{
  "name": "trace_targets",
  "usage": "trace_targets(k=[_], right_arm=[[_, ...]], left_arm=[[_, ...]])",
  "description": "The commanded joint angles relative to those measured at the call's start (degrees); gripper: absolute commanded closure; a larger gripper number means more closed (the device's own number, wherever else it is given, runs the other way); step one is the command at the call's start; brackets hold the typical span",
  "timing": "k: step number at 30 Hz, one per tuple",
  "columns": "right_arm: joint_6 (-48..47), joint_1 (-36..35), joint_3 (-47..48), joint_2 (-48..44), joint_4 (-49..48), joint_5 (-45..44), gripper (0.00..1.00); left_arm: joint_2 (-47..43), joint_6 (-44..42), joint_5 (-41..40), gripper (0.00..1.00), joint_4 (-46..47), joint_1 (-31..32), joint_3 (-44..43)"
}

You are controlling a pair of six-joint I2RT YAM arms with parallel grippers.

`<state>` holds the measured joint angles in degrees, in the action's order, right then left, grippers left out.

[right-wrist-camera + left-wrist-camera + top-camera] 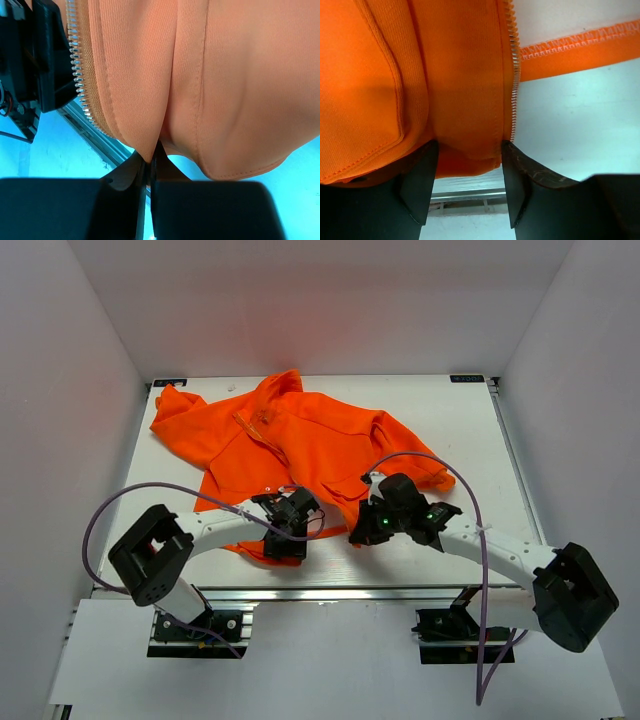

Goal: Zip up the jacket

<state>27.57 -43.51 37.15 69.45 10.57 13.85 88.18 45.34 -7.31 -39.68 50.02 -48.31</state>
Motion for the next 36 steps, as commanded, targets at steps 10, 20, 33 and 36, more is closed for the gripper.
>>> trace_targets(k=[10,20,33,36], right_arm=[[-1.12,0.09,-0.85,-3.62,0.95,-2.77,1.00],[-1.56,0.09,-1.20,-3.18,0.24,-1.63,1.00],[-7.17,6.05,-6.56,-5.99,-14.76,23.13,1.00],[-7.19,8.86,-8.05,-6.69,-22.57,33.33,1.00]], left_arm=[[8.50,3.79,-3.41,0.62,-0.66,2.89,-1.17],[4.29,1.86,0.36,1.00,4.51,2.89,-0.11],[-20.84,-1.66,3.36,1.00,21.30,2.89,6.91],[-28.75,-3.33,3.62,1.00,25.87,2.89,9.19]])
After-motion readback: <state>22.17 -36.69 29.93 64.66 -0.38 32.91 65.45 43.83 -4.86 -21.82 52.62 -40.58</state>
